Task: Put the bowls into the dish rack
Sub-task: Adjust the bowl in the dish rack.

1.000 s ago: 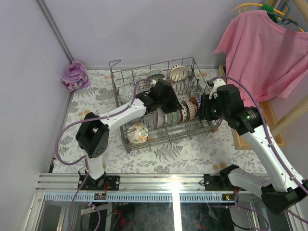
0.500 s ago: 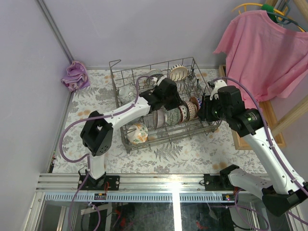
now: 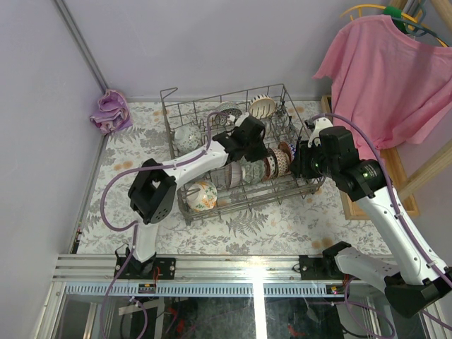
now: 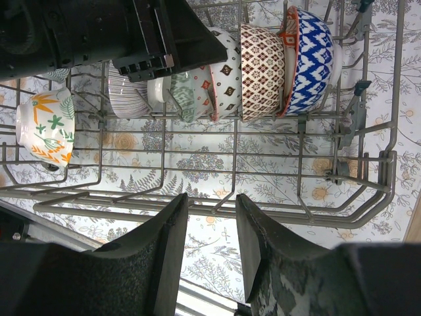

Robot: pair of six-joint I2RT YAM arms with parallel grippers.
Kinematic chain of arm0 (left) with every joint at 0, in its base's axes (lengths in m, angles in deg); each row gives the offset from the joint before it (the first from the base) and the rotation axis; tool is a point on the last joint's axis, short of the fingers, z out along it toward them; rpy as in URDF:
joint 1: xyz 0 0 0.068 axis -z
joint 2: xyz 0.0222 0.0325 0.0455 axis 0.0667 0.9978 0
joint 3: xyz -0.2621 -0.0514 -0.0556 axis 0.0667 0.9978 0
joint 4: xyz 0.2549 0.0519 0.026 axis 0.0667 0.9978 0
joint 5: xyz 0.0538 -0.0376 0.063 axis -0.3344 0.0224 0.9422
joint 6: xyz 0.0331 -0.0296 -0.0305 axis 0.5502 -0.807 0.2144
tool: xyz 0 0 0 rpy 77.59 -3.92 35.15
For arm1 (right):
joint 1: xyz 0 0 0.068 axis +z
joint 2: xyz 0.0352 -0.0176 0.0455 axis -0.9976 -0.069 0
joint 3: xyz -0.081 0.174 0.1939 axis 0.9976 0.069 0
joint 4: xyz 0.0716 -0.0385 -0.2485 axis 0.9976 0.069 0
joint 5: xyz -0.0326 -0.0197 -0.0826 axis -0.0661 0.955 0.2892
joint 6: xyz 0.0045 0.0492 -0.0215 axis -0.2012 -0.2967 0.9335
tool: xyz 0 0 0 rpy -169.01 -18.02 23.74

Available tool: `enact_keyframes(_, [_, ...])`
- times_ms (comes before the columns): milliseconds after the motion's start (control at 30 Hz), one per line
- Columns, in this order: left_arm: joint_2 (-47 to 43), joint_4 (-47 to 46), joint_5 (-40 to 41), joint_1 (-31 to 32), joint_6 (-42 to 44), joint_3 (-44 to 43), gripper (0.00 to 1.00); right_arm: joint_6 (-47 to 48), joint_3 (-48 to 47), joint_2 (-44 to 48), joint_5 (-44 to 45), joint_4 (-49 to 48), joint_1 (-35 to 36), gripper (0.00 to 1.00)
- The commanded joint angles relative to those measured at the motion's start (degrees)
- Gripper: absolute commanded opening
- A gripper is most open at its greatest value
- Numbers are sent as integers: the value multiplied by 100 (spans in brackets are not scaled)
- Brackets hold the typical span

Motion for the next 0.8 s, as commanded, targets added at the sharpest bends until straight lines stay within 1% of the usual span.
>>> enact_keyframes(0, [179, 46, 143, -13, 71, -223, 14, 48, -16, 82, 53, -144, -30, 42])
enact_keyframes(67, [207, 27, 55, -13, 138, -235, 2, 51, -34, 59, 43, -143, -32, 43])
enact_keyframes(100, [194, -11, -14, -21, 197, -223, 0, 52, -40, 43, 42, -144, -30, 42])
enact_keyframes(200, [60, -157, -195, -34, 402, -71, 0, 51, -31, 43, 48, -140, -25, 42])
enact_keyframes(367, [-422, -778, -758, -147, 755, 481, 0, 54, -15, 11, 60, -139, -30, 42])
enact_keyframes(600, [-816, -1585, -2032, -470, 1070, 1163, 0, 41, -20, -71, 78, -143, -26, 42])
enact_keyframes(767, [-782, -2268, -2947, -621, 956, 1454, 0, 40, -30, -126, 90, -130, -29, 42])
